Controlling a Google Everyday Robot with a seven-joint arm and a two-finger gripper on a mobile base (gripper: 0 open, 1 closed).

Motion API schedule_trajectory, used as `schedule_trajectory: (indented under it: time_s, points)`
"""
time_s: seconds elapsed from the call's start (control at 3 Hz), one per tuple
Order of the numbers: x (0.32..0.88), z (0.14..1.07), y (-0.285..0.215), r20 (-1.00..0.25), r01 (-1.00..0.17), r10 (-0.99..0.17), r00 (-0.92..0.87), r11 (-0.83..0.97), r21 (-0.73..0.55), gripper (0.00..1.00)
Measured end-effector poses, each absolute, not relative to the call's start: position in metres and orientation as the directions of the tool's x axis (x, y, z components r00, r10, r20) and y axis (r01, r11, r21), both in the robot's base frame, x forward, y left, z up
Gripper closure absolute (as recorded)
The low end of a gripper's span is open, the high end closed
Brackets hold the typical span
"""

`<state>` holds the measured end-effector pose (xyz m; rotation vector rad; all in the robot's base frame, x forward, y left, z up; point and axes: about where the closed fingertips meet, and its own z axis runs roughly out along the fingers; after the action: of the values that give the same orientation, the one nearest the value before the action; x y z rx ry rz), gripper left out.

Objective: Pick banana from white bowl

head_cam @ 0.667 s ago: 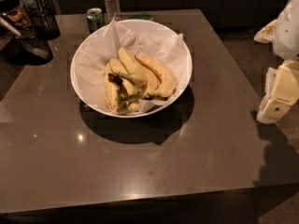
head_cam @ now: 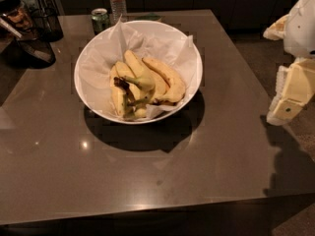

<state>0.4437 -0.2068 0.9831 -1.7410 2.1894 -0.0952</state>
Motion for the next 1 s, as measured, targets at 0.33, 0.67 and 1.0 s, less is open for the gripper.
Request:
schedule_trajectory:
  time_s: [0.33, 0.67, 1.0]
  points:
    - [0.460, 0.990, -0.185, -0.291, -0.944, -0.949, -0.124, 0.203, -0.260, 0.00]
    - [0.475, 1.001, -0.143, -0.396, -0.963, -0.918, 0.002, 0.106, -0.250, 0.00]
    - [0.481, 1.010, -0.099, -0.467, -0.968, -0.874, 0.136, -0.016, -0.250, 0.00]
